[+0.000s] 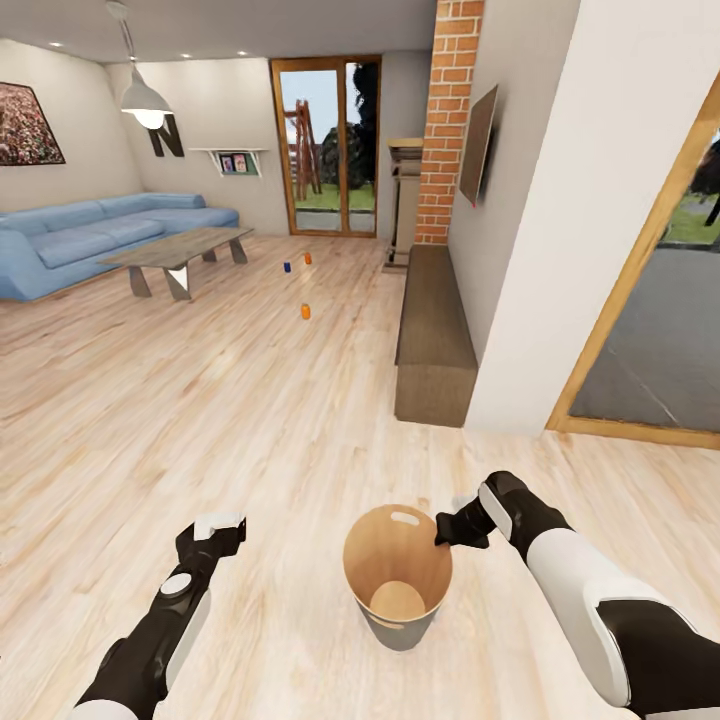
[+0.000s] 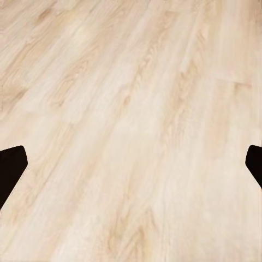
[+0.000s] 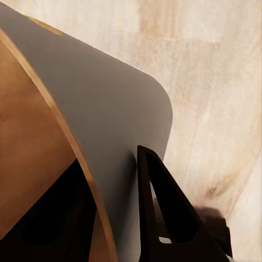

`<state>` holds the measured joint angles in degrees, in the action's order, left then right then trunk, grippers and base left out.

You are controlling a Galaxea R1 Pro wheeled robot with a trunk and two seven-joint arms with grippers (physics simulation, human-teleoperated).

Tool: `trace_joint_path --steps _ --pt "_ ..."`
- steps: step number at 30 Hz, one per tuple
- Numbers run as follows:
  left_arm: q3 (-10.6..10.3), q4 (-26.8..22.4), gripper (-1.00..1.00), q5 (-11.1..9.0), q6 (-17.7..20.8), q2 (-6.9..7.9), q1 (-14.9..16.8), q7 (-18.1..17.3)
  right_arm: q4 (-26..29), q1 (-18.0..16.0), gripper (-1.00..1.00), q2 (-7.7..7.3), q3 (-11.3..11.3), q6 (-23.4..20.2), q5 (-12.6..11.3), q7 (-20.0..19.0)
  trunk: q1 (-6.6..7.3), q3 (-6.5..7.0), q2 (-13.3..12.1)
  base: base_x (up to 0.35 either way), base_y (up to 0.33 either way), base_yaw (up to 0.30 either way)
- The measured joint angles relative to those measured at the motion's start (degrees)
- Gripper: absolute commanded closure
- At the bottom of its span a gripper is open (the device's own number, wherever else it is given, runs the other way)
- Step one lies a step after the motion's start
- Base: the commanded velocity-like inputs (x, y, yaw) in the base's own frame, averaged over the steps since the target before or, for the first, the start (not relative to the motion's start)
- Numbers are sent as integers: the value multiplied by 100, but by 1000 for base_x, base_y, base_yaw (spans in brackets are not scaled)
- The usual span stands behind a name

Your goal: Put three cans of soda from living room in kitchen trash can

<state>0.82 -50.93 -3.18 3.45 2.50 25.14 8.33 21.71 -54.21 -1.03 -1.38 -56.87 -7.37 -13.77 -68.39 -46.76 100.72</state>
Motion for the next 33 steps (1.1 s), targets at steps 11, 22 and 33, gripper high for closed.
trace_joint_path --steps 11,22,33 --pt "-3 3 -100 1 -2 -3 0 2 1 0 100 12 5 -2 -28 0 0 0 0 298 0 238" --pt "-3 3 -100 -2 -2 -4 1 -5 0 0 100 16 6 -3 -45 -24 0 19 0 267 0 228" --pt "-3 -4 -100 -7 -2 -4 0 -6 0 2 100 46 6 -3 -43 -29 0 22 0 265 0 27"
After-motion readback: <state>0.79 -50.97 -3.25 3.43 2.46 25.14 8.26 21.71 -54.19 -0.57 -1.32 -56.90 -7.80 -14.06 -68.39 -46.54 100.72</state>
